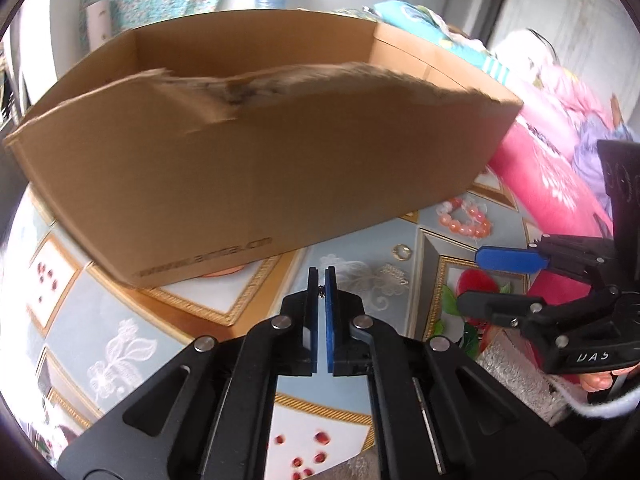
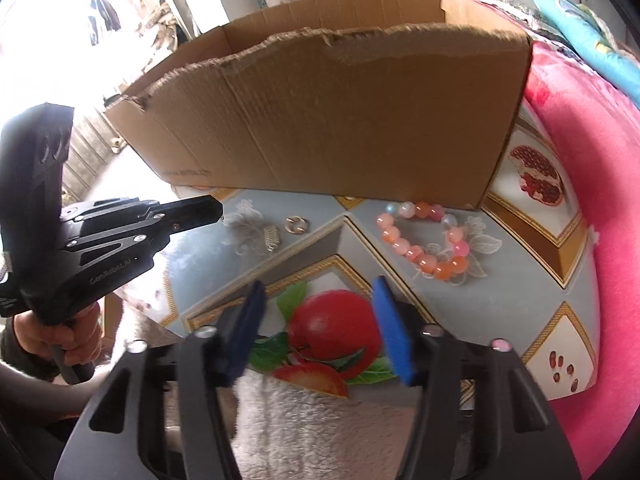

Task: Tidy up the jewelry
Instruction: 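Lower the right gripper onto the silver clasp and close it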

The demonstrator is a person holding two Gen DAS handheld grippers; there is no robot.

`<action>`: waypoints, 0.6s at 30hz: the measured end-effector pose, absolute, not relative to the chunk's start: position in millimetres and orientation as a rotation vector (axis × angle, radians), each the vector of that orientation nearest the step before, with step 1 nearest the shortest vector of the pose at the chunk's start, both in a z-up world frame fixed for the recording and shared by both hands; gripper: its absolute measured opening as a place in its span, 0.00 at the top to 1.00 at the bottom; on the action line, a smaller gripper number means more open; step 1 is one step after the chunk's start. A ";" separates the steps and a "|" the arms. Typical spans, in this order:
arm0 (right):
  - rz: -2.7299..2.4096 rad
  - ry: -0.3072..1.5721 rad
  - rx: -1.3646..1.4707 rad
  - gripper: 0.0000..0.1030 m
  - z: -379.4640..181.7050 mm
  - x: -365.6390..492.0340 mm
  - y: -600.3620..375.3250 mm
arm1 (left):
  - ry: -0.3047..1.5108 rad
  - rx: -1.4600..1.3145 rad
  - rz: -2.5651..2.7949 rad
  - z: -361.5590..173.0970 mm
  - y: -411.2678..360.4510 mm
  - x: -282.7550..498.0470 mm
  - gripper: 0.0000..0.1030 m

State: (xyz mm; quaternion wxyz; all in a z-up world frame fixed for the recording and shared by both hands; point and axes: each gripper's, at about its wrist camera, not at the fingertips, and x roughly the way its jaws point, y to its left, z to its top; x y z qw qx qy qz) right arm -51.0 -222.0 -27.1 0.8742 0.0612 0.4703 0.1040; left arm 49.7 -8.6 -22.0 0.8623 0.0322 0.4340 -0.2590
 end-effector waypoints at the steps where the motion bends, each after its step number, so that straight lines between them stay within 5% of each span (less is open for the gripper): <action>1: 0.237 0.967 0.121 0.55 -24.3 -53.0 -219.9 | 0.911 0.060 -0.536 -21.4 -5.9 50.0 0.98; 6: 0.298 0.961 0.060 0.62 -22.6 -44.6 -203.0 | 0.910 0.037 -0.502 -17.3 7.6 47.6 0.98; 11: 0.324 0.980 0.036 0.82 -21.0 -33.5 -195.4 | 0.907 0.034 -0.485 -17.1 10.6 45.6 0.98; 18: 0.303 0.982 -0.005 0.90 -17.6 -29.0 -188.1 | 0.902 0.053 -0.487 -19.9 3.0 45.2 0.98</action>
